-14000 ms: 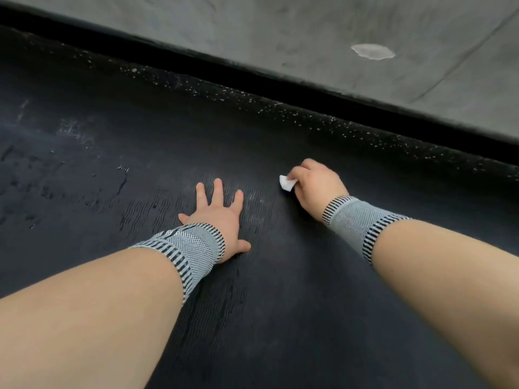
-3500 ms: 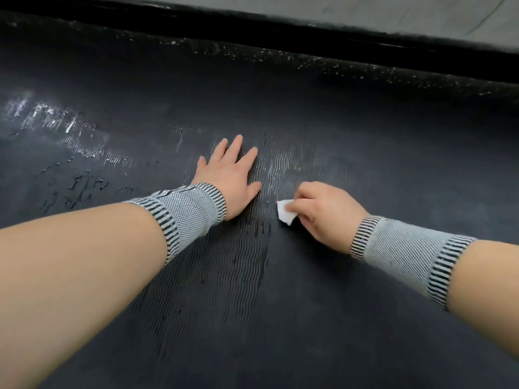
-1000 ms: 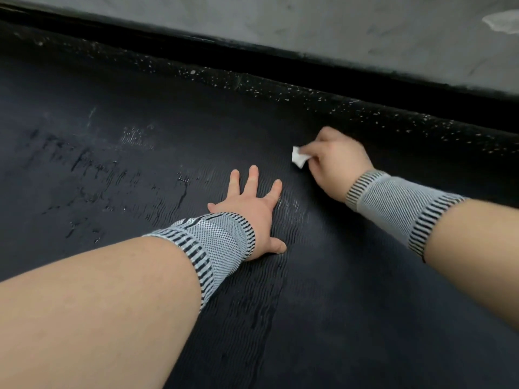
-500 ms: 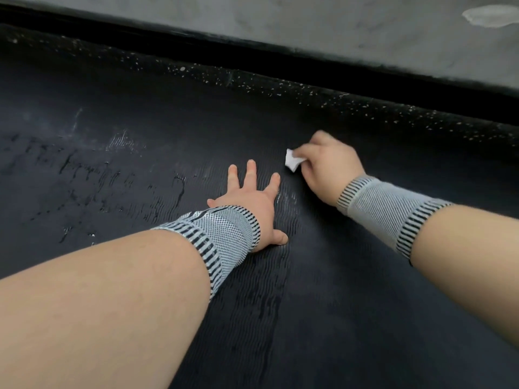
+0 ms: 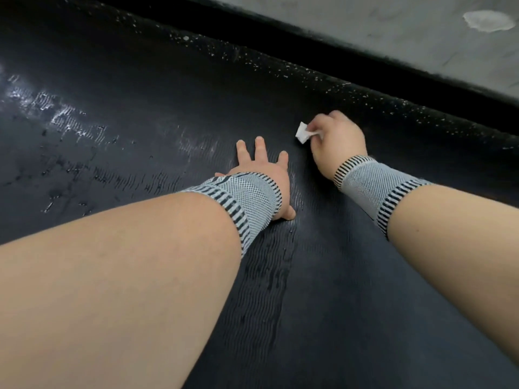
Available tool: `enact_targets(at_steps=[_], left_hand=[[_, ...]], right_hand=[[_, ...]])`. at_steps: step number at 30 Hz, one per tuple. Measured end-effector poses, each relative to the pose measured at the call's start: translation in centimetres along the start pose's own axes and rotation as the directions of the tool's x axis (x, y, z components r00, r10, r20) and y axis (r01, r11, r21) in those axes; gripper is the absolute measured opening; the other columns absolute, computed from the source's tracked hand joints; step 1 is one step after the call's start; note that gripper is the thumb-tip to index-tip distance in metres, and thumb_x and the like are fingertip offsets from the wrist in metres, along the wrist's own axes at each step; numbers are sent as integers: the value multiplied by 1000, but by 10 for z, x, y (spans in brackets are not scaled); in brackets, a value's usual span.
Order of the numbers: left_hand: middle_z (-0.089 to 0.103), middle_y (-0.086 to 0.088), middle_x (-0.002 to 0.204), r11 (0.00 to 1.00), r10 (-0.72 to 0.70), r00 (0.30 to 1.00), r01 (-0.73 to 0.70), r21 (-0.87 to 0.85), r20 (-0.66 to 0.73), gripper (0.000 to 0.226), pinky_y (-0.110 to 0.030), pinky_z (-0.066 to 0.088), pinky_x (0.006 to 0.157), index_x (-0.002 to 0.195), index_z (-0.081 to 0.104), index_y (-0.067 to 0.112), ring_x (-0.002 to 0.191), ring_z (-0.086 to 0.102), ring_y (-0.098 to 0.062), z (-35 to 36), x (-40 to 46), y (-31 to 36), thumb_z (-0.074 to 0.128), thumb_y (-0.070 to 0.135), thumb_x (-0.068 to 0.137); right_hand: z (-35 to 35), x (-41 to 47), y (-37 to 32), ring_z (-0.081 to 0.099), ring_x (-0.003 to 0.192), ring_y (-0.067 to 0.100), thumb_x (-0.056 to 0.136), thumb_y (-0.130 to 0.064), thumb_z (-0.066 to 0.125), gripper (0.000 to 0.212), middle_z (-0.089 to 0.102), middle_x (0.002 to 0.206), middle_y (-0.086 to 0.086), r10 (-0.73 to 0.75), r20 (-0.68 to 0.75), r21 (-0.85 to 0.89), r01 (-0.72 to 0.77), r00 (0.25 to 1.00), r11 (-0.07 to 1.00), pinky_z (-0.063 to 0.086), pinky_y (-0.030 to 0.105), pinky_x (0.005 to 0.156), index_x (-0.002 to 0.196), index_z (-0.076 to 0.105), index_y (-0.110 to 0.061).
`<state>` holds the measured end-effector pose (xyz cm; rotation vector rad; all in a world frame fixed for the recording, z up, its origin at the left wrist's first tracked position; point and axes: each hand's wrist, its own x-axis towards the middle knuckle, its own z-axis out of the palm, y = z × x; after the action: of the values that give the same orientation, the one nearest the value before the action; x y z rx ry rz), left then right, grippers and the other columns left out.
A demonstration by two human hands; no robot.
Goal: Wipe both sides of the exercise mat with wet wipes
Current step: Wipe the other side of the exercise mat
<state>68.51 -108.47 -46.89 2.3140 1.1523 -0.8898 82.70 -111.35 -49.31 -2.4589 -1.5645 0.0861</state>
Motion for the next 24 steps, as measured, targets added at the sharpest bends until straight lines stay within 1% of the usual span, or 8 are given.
enact_targets(at_steps=[4, 7, 10, 12, 14, 19, 22, 24], left_hand=[[-26, -13, 159, 1000, 26, 999, -25, 10, -41, 119, -71, 24, 109, 155, -11, 30, 144, -19, -46, 1, 0, 0, 73, 59, 76], [-20, -19, 160, 996, 44, 998, -40, 81, -53, 114, -66, 17, 114, 156, -10, 26, 145, -14, -49, -3, -3, -1, 71, 56, 80], [-13, -18, 162, 990, 77, 996, -70, 126, -50, 109, -61, 16, 117, 157, -4, 24, 146, -5, -48, -11, -8, -8, 71, 52, 82], [-9, -16, 163, 980, 96, 994, -86, 177, -48, 108, -56, 18, 117, 158, 0, 23, 147, 0, -45, -14, -10, -15, 72, 50, 82], [-9, -15, 163, 969, 100, 994, -85, 233, -51, 110, -55, 19, 118, 158, 0, 24, 148, 1, -43, -13, -13, -17, 74, 48, 80], [-9, -15, 163, 964, 80, 994, -59, 258, -71, 113, -52, 20, 117, 157, -2, 23, 148, 2, -42, -11, -18, -12, 76, 46, 79], [1, -13, 162, 972, 85, 990, -57, 229, -114, 104, -50, 30, 113, 156, 13, 21, 148, 13, -38, -8, -23, -17, 77, 48, 78], [9, -9, 160, 985, 77, 982, -47, 168, -173, 93, -50, 39, 105, 151, 27, 19, 144, 24, -34, -4, -29, -20, 78, 46, 78]], right_hand=[[-8, -74, -8, 58, 89, 27, 86, -11, 55, 21, 56, 101, 7, -218, 108, 55, 213, 970, 975, 43, 32, 73, 104, 67, -13], [-14, -79, -5, 58, 89, 30, 86, -11, 55, 20, 57, 99, 9, -253, 153, 57, 247, 955, 967, 46, 36, 74, 102, 68, -12], [-10, -42, -6, 56, 100, 30, 90, -15, 49, 24, 56, 107, 10, -115, 126, -22, 119, 985, 993, 42, 35, 82, 108, 65, -15], [-6, -24, -8, 54, 105, 28, 93, -17, 45, 27, 55, 113, 9, 39, 94, -44, -35, 995, 998, 40, 32, 82, 112, 64, -18], [-5, -32, -13, 55, 103, 27, 94, -18, 44, 27, 55, 113, 8, 81, 61, -39, -79, 995, 996, 39, 30, 80, 112, 64, -19], [-4, -119, -25, 59, 86, 30, 87, -13, 56, 20, 55, 99, 7, -169, 124, 73, 161, 978, 984, 44, 33, 73, 103, 68, -15], [-13, -148, -24, 60, 69, 34, 80, -7, 63, 14, 57, 87, 11, -326, 170, 152, 302, 930, 941, 50, 37, 60, 92, 69, -10], [-14, -129, -23, 60, 80, 36, 85, -11, 56, 18, 56, 96, 12, -300, 171, 84, 290, 938, 953, 50, 40, 68, 99, 67, -11]])
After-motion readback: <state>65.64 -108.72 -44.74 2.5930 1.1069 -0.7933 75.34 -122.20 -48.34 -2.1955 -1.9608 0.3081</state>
